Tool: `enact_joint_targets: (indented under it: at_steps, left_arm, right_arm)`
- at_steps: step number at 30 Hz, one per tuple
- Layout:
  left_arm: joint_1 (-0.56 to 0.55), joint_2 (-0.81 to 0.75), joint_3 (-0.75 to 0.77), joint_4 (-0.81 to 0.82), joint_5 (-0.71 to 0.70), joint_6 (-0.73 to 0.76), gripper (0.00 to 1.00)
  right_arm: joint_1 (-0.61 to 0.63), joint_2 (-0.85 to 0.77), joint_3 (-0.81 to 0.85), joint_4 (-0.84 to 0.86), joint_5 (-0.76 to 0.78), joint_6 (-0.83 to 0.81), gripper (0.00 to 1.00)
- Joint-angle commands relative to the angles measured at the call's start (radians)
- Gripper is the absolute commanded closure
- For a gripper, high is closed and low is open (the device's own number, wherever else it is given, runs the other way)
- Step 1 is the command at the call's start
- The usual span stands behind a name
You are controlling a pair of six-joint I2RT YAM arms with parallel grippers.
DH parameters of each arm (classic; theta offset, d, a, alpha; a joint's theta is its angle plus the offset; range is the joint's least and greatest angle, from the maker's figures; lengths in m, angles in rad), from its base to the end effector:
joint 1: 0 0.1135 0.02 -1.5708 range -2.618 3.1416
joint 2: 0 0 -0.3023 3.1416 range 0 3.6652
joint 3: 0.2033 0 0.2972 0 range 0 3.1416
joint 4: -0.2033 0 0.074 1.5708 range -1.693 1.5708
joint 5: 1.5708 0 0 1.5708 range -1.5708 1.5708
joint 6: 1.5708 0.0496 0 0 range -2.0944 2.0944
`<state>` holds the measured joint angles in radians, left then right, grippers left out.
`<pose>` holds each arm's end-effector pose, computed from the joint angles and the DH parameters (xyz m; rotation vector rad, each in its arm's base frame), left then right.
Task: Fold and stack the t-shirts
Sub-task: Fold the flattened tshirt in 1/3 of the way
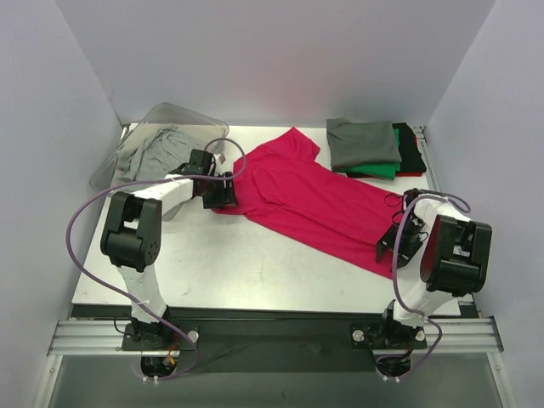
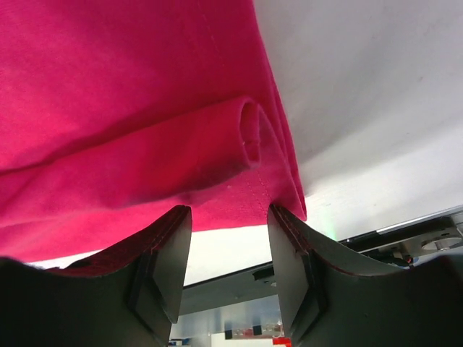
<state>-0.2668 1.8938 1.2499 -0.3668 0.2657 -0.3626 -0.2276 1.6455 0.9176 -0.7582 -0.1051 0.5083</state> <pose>0.4302 -0.1311 0.1702 -0.0250 2.6348 -0.5690 0.3034 -0.0649 0.1432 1.0970 2.8645 0.1779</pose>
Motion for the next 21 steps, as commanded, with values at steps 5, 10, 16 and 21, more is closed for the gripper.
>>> enact_joint_targets:
  at_steps: [5,10,16,21]
  left_arm:
    - [0.018,0.071,0.074,0.045,-0.019,-0.024,0.33]
    - [0.043,0.071,0.075,0.035,-0.048,0.008,0.34]
    - [0.051,0.088,0.131,0.032,-0.023,0.088,0.33]
    - [0.041,0.12,0.178,0.02,0.004,0.146,0.34]
  right_arm:
    - [0.001,0.051,-0.017,-0.035,0.074,0.015,0.54]
    - [-0.007,0.079,-0.017,-0.035,0.102,0.016,0.54]
    - [-0.012,0.117,-0.008,-0.036,0.14,0.013,0.57]
    - [-0.013,0.138,0.01,-0.041,0.15,0.022,0.57]
